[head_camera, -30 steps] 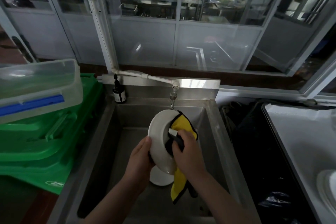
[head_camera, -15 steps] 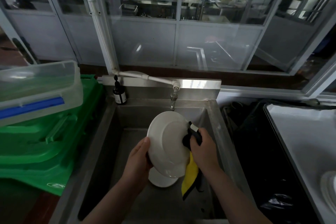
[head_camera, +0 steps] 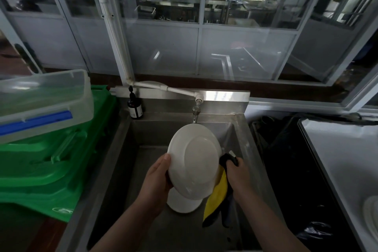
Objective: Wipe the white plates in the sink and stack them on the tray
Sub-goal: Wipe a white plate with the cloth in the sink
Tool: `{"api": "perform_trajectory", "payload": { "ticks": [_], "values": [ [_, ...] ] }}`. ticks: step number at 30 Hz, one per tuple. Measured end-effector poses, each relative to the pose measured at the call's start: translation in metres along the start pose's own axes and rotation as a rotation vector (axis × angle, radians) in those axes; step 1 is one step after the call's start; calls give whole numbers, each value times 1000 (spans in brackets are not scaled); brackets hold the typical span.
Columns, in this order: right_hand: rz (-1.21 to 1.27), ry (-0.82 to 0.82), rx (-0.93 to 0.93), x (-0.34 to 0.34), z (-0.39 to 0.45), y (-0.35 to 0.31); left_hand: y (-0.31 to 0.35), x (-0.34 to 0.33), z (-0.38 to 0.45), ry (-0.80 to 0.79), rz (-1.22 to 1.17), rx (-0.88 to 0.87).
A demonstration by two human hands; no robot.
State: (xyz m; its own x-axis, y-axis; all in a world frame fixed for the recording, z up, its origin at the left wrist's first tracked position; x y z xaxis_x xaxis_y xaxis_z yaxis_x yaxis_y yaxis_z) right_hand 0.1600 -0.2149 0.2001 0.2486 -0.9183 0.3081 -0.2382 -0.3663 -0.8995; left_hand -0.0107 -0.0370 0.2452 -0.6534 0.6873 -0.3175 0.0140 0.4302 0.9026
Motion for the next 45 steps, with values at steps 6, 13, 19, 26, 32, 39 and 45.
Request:
{"api": "perform_trajectory", "payload": {
  "ticks": [6,13,19,26,32,39,45],
  "values": [
    [-57,34,273,-1,-14,-26,9,-5,1,-38,20,-30],
    [-79,-52,407,-11,-22,-38,16,-7,3,-35,34,-66],
    [-214,-138,576,-27,-42,-44,17,-15,-1,-84,98,-76],
    [-228,-237,617,-47,-62,-53,18,-15,-5,-73,69,-84],
    [-252,-297,687,-52,-88,-64,15,-11,-5,-19,33,-51],
    [-426,-293,921,-59,-111,-71,7,-8,-5,38,-13,-27],
    [-479,-324,1008,-65,-125,-72,3,-13,-9,37,-71,22]
  ]
}}
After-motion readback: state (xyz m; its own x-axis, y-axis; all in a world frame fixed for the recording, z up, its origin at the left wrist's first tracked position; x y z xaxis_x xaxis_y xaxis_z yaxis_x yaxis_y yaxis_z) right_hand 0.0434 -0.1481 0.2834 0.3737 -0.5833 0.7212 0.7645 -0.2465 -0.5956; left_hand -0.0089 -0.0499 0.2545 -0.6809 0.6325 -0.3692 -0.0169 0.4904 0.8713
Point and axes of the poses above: each hand's wrist, its own z-axis towards the middle knuckle, its own x-axis out of the back of the hand, y = z × x, the point moved 8 cm from there along z, towards the middle knuckle
